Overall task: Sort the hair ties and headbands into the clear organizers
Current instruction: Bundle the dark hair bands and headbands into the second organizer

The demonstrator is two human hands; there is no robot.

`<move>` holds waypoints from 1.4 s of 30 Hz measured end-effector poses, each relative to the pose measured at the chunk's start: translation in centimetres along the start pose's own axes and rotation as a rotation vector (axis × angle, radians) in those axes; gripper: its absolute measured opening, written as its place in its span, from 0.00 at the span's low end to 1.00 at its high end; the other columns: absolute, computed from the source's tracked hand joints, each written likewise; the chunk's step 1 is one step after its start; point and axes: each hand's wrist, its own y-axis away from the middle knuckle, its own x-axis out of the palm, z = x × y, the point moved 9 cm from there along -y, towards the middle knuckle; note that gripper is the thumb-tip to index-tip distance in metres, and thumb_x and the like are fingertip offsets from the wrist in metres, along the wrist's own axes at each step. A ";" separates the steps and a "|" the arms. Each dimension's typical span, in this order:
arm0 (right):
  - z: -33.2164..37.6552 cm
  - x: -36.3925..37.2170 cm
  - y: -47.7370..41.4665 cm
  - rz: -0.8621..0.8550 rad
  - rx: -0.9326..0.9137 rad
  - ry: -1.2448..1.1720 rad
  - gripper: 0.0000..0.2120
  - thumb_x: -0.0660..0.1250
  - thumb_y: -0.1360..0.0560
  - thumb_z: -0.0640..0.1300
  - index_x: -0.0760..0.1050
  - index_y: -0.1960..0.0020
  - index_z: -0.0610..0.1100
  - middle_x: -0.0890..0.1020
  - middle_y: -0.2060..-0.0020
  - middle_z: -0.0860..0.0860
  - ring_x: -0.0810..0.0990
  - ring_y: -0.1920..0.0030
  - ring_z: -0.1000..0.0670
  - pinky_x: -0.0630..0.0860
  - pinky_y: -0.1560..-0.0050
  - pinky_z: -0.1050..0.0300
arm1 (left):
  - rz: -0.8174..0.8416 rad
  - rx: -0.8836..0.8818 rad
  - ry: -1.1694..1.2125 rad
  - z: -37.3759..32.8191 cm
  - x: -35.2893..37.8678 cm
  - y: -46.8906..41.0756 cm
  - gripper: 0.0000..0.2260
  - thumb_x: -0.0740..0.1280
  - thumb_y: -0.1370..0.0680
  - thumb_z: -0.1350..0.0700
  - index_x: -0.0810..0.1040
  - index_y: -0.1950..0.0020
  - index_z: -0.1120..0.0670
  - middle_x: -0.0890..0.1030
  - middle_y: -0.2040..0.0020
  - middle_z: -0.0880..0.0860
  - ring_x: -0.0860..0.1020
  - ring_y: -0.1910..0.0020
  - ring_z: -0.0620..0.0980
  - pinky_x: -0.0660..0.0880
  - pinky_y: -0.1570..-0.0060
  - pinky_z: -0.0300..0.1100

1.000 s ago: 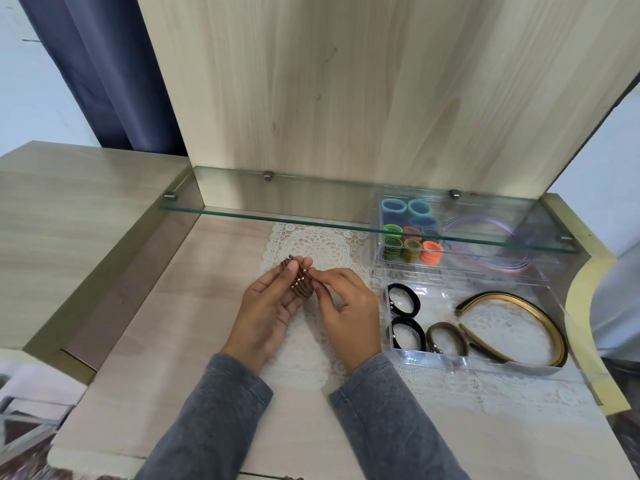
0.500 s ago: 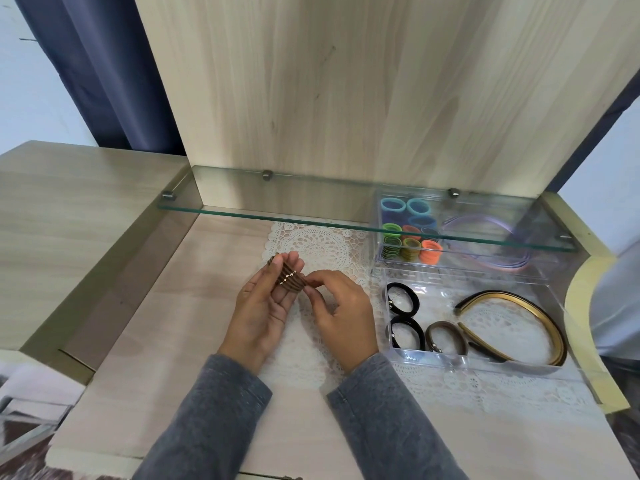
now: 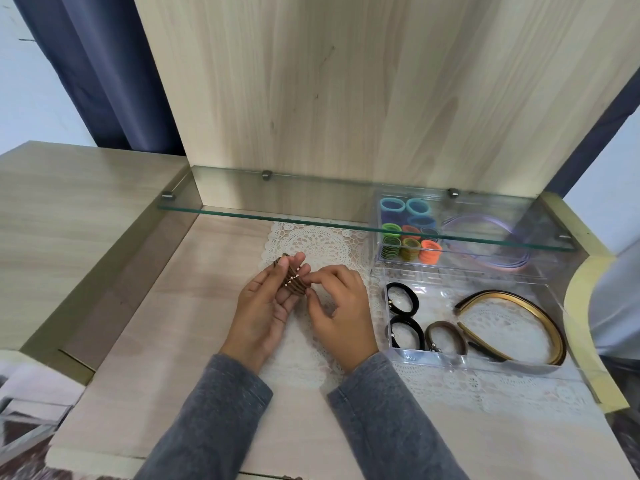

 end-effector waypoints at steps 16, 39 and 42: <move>-1.2 1.6 -0.1 0.197 0.262 -0.144 0.10 0.72 0.31 0.48 0.78 0.50 0.50 0.68 0.46 0.53 0.64 0.41 0.55 0.58 0.40 0.72 | 0.037 -0.052 -0.121 0.6 -0.3 -0.4 0.20 0.69 0.27 0.54 0.80 0.39 0.64 0.83 0.42 0.58 0.81 0.46 0.49 0.75 0.43 0.41; -0.3 2.3 -0.6 0.479 0.390 0.048 0.08 0.71 0.28 0.48 0.80 0.55 0.43 0.65 0.50 0.51 0.59 0.46 0.51 0.56 0.47 0.63 | 0.114 -0.044 -0.139 0.2 0.7 -0.3 0.15 0.68 0.28 0.56 0.80 0.44 0.62 0.85 0.48 0.55 0.84 0.47 0.49 0.81 0.52 0.38; 0.3 1.9 -0.6 0.507 0.374 0.111 0.07 0.70 0.26 0.49 0.79 0.56 0.45 0.64 0.50 0.50 0.59 0.46 0.50 0.56 0.45 0.62 | 0.107 -0.082 -0.141 0.2 0.7 -0.5 0.12 0.67 0.27 0.55 0.82 0.47 0.59 0.86 0.50 0.52 0.84 0.49 0.46 0.79 0.51 0.39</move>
